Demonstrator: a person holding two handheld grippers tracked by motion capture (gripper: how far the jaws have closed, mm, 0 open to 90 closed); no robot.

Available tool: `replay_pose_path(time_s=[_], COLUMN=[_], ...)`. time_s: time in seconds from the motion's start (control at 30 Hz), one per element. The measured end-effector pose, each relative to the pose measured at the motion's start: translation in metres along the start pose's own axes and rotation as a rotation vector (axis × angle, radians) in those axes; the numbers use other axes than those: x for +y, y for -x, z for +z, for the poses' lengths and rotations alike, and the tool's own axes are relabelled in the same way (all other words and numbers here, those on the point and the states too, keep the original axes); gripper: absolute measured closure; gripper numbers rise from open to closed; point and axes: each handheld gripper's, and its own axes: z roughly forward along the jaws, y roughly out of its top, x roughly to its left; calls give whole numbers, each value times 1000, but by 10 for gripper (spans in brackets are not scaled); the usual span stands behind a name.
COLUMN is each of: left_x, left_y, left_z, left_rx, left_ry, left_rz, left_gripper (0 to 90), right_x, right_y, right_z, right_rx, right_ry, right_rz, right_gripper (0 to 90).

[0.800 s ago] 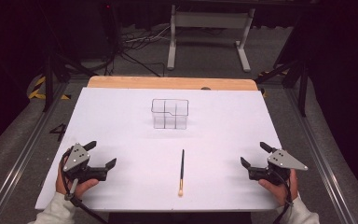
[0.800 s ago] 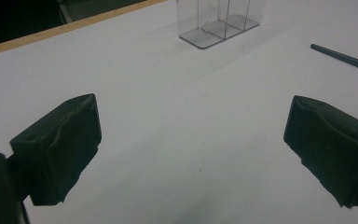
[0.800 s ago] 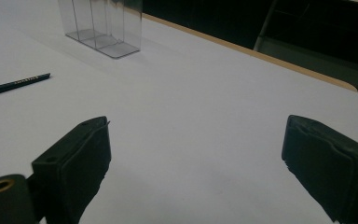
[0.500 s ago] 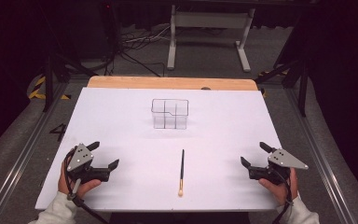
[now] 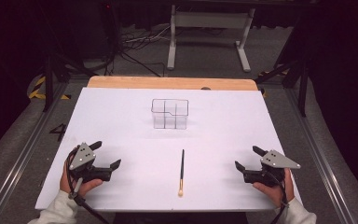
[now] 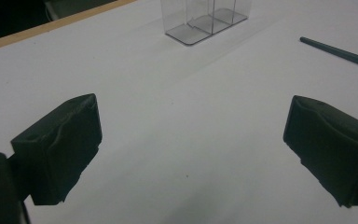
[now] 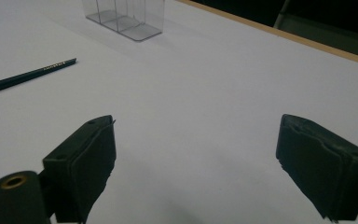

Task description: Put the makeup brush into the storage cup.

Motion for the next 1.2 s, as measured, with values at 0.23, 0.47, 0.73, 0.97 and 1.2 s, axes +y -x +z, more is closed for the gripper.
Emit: replay_pose_path(time_s=[0.23, 0.47, 0.73, 0.97, 1.2], left_x=[-1, -1, -1, -1, -2], left_y=[1, 2, 3, 3, 3], left_z=[0, 0, -1, 0, 1], left_rx=[-6, -13, -14, -25, -32], left_ry=[-4, -5, 4, -5, -8], left_rz=[-5, -11, -14, -14, -18], left_gripper=[50, 51, 53, 56, 59], right_x=[15, 34, 64, 89, 97], right_y=[-18, -54, -108, -140, -142], right_z=[3, 23, 52, 88, 124], right_rx=[49, 107, 209, 240, 193], right_ry=[-86, -210, -341, -489, -611], right_rz=[27, 43, 22, -39, -31], right_gripper=[185, 177, 181, 205, 318])
